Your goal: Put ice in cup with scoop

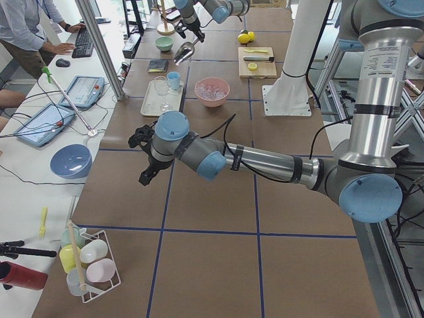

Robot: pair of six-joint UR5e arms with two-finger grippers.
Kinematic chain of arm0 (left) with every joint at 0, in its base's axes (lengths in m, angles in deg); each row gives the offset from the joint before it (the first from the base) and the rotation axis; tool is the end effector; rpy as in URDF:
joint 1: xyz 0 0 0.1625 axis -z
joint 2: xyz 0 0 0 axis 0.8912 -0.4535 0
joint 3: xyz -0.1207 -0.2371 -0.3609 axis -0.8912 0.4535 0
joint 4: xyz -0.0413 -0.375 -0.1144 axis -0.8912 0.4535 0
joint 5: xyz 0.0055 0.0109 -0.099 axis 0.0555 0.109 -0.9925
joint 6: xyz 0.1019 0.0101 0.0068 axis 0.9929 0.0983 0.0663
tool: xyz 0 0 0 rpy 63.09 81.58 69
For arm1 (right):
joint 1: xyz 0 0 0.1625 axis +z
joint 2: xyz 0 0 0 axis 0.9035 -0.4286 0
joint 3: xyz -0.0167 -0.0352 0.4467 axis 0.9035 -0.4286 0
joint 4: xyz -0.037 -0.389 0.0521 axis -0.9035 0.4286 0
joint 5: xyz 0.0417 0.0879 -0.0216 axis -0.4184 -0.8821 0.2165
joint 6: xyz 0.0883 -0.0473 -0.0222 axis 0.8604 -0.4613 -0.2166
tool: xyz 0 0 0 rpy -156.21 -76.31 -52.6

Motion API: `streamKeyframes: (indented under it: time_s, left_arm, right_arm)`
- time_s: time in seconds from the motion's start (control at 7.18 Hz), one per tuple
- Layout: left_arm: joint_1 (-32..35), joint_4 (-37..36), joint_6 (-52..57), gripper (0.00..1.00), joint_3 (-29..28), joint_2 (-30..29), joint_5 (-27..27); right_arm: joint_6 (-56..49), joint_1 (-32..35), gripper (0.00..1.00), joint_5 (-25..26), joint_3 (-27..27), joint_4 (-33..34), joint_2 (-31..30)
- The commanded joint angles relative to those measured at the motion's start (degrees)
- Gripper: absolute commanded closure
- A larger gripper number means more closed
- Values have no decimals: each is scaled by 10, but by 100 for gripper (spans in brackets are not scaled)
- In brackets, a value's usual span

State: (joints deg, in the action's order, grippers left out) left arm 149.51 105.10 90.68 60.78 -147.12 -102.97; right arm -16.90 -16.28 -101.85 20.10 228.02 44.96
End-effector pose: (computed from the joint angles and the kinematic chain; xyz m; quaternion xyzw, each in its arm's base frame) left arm -0.0278 -0.5184 0.5453 0.2804 0.3731 0.1644 0.8690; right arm -0.3658 -0.5473 0.2251 -0.0426 -0.2127 -0.3429 0.9140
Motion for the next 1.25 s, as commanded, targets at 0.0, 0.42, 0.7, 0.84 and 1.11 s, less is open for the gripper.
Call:
streamKeyframes:
  time_s: [0.0,0.42,0.7,0.84,1.11]
  left_arm:
    - [0,0,0,0,-4,0,0]
    - [-1,-1,0,0,-4,1,0]
    - [-1,-4,-2,0,-6,22,0]
    - [0,-35,-3,0,-9,22,0]
    - [0,-158,-9,0,-1,12,71]
  right_arm:
    - [0,36,100,1,88,-3,-69]
    - [75,94,100,-17,121,-71,-162]
    - [159,110,100,-42,140,-96,-228]
    - [163,110,100,-43,160,-127,-272]
    - [188,110,100,-43,194,-234,-379]
